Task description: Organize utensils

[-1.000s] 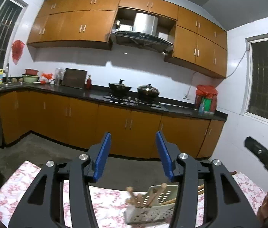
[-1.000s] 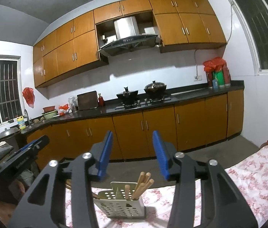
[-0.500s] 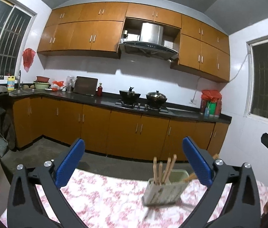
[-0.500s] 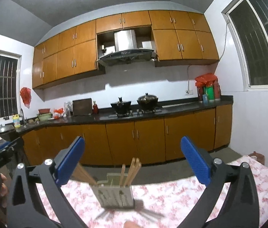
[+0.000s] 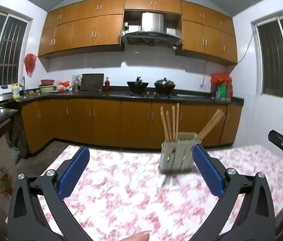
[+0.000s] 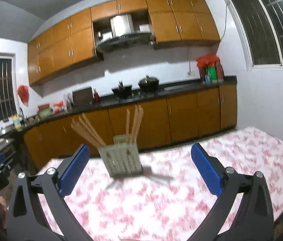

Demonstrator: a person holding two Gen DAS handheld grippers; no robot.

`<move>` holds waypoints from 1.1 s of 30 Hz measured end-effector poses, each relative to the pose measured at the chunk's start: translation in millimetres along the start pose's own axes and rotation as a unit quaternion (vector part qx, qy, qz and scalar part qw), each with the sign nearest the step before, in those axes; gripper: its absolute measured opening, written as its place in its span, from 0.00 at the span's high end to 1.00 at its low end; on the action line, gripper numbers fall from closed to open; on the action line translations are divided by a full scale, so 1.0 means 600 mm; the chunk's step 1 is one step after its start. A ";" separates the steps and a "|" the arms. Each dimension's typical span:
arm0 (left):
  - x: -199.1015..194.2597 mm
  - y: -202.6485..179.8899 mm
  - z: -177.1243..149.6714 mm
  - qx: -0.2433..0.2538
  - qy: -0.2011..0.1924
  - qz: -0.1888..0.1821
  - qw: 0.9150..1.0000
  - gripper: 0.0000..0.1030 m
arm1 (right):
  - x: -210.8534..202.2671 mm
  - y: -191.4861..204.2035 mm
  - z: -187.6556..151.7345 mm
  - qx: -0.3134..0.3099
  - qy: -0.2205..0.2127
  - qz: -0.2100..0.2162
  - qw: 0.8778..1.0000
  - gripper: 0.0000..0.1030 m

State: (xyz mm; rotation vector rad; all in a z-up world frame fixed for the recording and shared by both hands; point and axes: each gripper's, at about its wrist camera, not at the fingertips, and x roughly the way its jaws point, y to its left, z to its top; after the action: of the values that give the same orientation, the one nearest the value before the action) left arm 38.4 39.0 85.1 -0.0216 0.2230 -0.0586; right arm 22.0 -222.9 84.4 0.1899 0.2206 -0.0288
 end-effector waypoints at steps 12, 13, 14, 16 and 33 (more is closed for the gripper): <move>-0.012 -0.014 -0.088 0.003 0.052 -0.002 0.999 0.02 | -0.005 0.011 -0.096 -0.049 0.069 -0.008 0.996 0.04; -0.013 -0.016 -0.093 0.005 0.054 -0.001 0.999 0.02 | -0.004 0.013 -0.105 -0.053 0.075 -0.007 0.996 0.04; -0.015 -0.019 -0.100 0.008 0.058 -0.001 0.998 0.02 | -0.004 0.016 -0.112 -0.058 0.079 -0.008 0.995 0.04; -0.016 -0.023 -0.105 0.012 0.064 0.000 0.998 0.02 | -0.002 0.020 -0.123 -0.067 0.087 -0.008 0.994 0.04; -0.016 -0.034 -0.133 0.014 0.093 -0.002 0.996 0.02 | 0.006 0.008 -0.153 -0.067 0.115 -0.012 0.991 0.04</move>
State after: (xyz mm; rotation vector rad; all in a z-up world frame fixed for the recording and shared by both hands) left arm 10.5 17.9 9.6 0.0116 0.4079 -0.0679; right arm 6.1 -200.9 -3.6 0.0553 0.4545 -0.0156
